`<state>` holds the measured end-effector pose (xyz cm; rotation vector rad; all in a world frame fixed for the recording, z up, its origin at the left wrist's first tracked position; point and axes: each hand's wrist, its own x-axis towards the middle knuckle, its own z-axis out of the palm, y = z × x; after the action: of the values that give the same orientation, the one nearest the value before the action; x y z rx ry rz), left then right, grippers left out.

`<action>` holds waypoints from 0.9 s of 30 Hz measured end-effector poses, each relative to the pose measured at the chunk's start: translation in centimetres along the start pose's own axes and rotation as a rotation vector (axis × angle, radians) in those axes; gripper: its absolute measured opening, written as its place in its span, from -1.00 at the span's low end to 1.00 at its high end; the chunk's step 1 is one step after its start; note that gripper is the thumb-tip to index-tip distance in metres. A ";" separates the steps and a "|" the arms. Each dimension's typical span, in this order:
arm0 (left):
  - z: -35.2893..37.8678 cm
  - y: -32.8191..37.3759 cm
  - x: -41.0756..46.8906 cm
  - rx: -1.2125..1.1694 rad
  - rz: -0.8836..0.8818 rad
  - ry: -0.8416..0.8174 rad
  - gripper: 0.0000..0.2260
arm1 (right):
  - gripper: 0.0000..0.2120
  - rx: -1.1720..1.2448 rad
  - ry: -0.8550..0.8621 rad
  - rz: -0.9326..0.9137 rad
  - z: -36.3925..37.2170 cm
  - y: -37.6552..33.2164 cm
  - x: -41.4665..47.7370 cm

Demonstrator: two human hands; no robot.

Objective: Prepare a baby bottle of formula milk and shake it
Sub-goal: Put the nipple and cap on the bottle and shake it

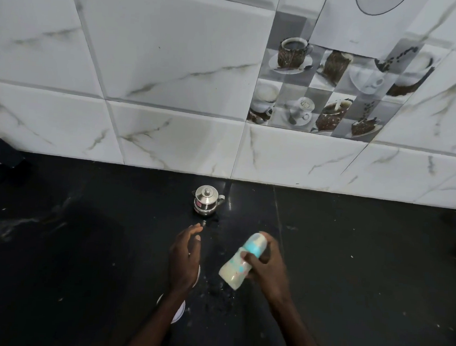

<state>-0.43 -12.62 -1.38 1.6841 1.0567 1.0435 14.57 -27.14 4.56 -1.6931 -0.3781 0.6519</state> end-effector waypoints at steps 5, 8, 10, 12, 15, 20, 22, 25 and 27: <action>0.2 0.3 0.1 -0.003 -0.010 0.006 -0.71 | -0.48 0.024 0.115 -0.019 -0.2 -0.4 0.2; 0.4 0.1 0.3 -0.012 0.010 -0.003 -0.71 | -0.47 0.008 0.113 -0.038 -0.5 -0.4 0.1; 0.4 0.2 0.5 -0.022 -0.007 0.012 -0.70 | -0.47 0.088 0.267 -0.023 -0.9 -0.5 0.2; 0.3 0.0 0.5 -0.025 -0.028 0.018 -0.69 | -0.46 0.044 0.136 -0.007 -0.6 -0.5 0.0; 0.3 0.0 0.7 -0.015 -0.024 0.015 -0.68 | -0.46 0.062 0.132 -0.008 -0.6 -0.4 -0.2; 0.2 -0.2 0.7 -0.007 -0.038 0.011 -0.68 | -0.51 0.056 0.020 0.017 0.0 -0.4 0.0; 0.3 -0.2 0.8 -0.009 -0.018 0.007 -0.68 | -0.50 0.068 0.135 -0.024 0.0 -0.6 0.1; 0.3 0.0 0.5 0.003 -0.034 -0.006 -0.68 | -0.46 0.016 0.081 -0.001 -0.1 -0.8 0.1; 0.2 0.0 0.3 0.014 -0.035 -0.009 -0.68 | -0.47 -0.062 -0.112 0.020 0.0 -0.5 -0.1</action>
<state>-0.12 -12.39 -1.39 1.6744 1.0857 1.0078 14.55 -27.12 5.07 -1.7250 -0.4652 0.7586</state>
